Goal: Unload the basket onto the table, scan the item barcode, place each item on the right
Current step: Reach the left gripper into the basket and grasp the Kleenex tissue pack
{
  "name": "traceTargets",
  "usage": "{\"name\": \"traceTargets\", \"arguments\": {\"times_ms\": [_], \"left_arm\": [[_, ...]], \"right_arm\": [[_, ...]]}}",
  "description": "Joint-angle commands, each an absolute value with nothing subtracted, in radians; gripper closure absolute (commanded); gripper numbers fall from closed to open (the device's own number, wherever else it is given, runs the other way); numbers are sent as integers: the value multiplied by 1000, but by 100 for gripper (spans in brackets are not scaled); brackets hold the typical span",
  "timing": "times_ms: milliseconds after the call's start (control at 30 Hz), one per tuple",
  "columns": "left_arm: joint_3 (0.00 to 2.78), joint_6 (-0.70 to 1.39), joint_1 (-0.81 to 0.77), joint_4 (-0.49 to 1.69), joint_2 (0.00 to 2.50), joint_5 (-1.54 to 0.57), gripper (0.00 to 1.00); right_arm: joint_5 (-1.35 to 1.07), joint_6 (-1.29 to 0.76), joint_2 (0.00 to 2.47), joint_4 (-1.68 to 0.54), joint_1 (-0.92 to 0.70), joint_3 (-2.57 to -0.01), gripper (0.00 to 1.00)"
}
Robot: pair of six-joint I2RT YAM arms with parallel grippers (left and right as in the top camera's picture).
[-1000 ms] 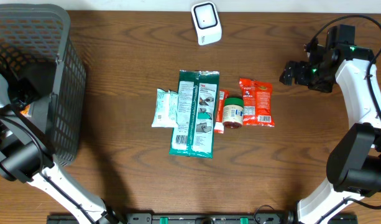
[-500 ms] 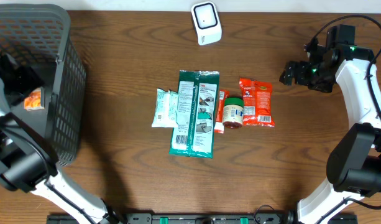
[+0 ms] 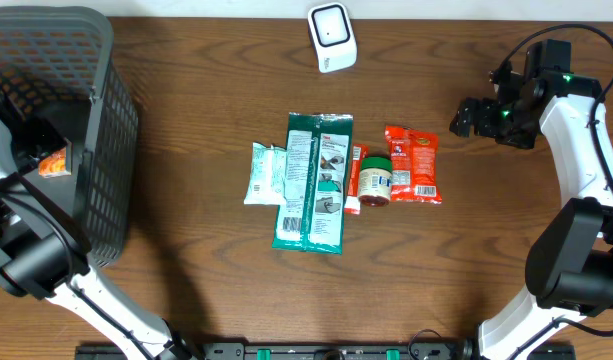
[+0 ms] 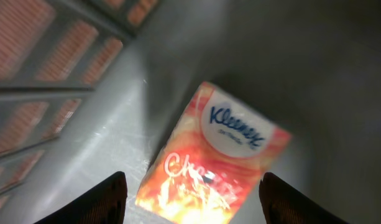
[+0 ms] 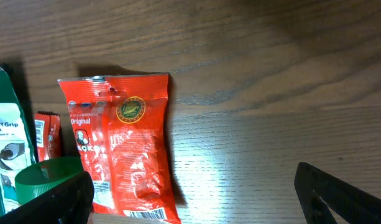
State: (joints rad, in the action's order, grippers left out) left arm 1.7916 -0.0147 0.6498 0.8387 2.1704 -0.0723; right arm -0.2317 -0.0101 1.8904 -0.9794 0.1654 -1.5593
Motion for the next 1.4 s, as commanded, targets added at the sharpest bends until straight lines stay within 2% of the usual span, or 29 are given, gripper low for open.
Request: {"name": "traceTargets", "arguments": {"times_ms": [0,333,600,667,733,867,933,1033,1367], "left_arm": [[1782,-25,651,860,2193,-104,31],[1782,5,651,892,2185,-377,37],[1785,43,665,887,2112,-331,36],[1785,105,676,889,2090,-299,35],[1785,185,688,907,2087,-271,30],[1765,227,707,898,2092,-271,30],[1742,228,715,875,2092,-271,32],[1699,231,719,826,2092,-272,45],[1570,231,714,659,2092,-314,47]], "right_arm": [[-237,-5,1876,-980,170,-1559,1],[-237,-5,1876,-980,170,-1559,1],[-237,-5,1876,-980,170,-1559,1],[-237,-5,1876,-980,170,-1559,1],[-237,-5,1876,-980,170,-1559,1],[-237,-5,1876,-980,170,-1559,1],[-237,-5,1876,-980,170,-1559,1],[-237,-5,1876,-980,170,-1559,1],[-237,-5,1876,-980,170,-1559,1]]}}
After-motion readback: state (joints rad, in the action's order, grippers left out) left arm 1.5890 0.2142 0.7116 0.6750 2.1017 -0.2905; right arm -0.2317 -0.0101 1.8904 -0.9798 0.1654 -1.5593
